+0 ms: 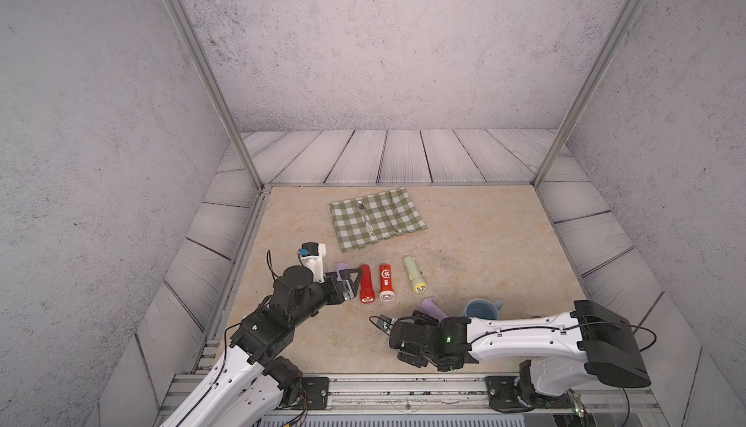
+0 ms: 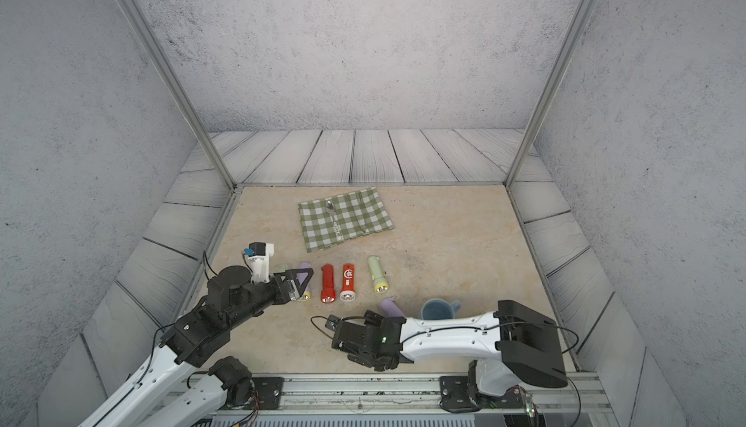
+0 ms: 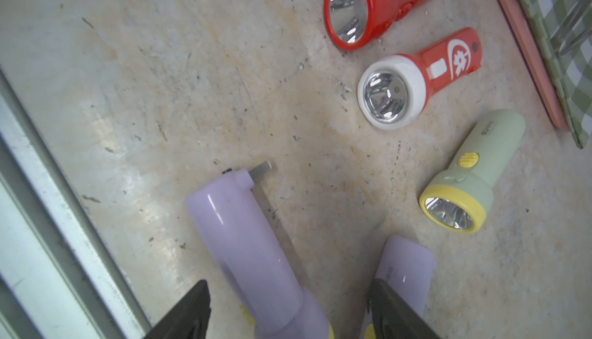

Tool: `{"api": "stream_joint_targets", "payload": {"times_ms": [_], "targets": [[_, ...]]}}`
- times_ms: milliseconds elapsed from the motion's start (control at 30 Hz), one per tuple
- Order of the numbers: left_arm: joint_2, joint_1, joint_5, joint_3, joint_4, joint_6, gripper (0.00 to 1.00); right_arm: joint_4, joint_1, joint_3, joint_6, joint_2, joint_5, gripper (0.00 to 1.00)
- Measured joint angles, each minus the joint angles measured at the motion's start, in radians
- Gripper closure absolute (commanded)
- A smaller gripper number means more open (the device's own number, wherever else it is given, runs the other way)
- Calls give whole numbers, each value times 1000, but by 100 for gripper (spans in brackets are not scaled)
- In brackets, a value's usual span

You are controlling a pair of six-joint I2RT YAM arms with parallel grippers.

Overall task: Close the plug at the bottom of the flashlight
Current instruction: Pick up the flashlight from the center of the board.

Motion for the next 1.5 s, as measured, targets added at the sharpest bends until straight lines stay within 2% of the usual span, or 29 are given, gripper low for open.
{"api": "stream_joint_targets", "payload": {"times_ms": [367, 667, 933, 1133, 1300, 1400, 1500], "targets": [[-37, 19, -69, 1, -58, -3, 5, 56, -12, 31, -53, 110, -129, 27], [-71, 31, -80, 1, -61, -6, 5, 118, -109, -11, -62, 127, -212, 31], [-71, 39, -86, 1, -61, -16, 4, 145, -149, 7, -82, 172, -243, 36], [-74, 45, -86, 1, -61, -18, 4, 169, -189, 49, -72, 219, -266, 48], [-69, 46, -80, 1, -61, -18, 4, 178, -233, 72, -59, 243, -290, 52], [-66, 50, -79, 1, -60, -18, 4, 183, -253, 72, -55, 244, -307, 64], [-65, 50, -79, 1, -60, -18, 4, 186, -274, 72, -50, 244, -334, 72]]}}
